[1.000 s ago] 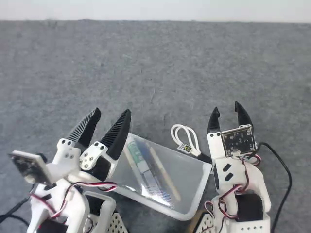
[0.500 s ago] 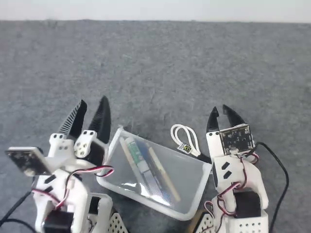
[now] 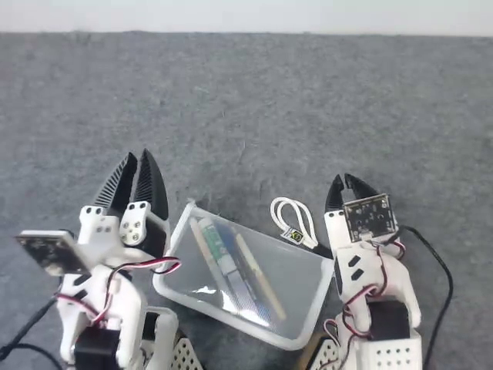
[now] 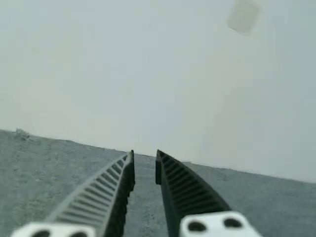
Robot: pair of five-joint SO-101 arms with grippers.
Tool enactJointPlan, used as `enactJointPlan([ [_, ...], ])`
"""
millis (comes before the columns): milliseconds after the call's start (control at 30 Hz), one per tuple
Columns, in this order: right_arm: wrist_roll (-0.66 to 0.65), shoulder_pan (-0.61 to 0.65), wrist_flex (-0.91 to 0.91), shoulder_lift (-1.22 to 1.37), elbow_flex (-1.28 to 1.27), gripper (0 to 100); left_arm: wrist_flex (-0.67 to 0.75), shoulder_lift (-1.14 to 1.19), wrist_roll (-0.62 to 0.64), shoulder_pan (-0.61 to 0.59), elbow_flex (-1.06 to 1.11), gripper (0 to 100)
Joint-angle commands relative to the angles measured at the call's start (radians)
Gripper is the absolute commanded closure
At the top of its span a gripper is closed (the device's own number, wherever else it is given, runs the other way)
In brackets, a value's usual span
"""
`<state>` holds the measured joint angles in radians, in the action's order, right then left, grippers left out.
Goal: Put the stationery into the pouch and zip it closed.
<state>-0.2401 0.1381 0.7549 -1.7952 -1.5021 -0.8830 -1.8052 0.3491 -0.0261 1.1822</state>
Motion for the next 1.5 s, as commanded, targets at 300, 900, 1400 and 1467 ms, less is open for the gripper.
enactJointPlan([
  [300,0.015,-0.005,-0.012,-0.021,-0.146,97.5,-0.1,-0.021,-0.046,-0.008,0.116,94],
  [900,0.155,0.004,0.176,-0.021,-0.181,97.6,-0.097,-0.021,-0.046,0.002,0.358,94],
  [1400,0.155,0.002,0.392,-0.021,-0.181,97.6,-0.098,-0.02,-0.048,0.0,0.503,94],
  [1467,0.155,0.002,0.394,-0.019,-0.181,97.6,-0.101,-0.02,-0.048,0.0,0.503,94],
])
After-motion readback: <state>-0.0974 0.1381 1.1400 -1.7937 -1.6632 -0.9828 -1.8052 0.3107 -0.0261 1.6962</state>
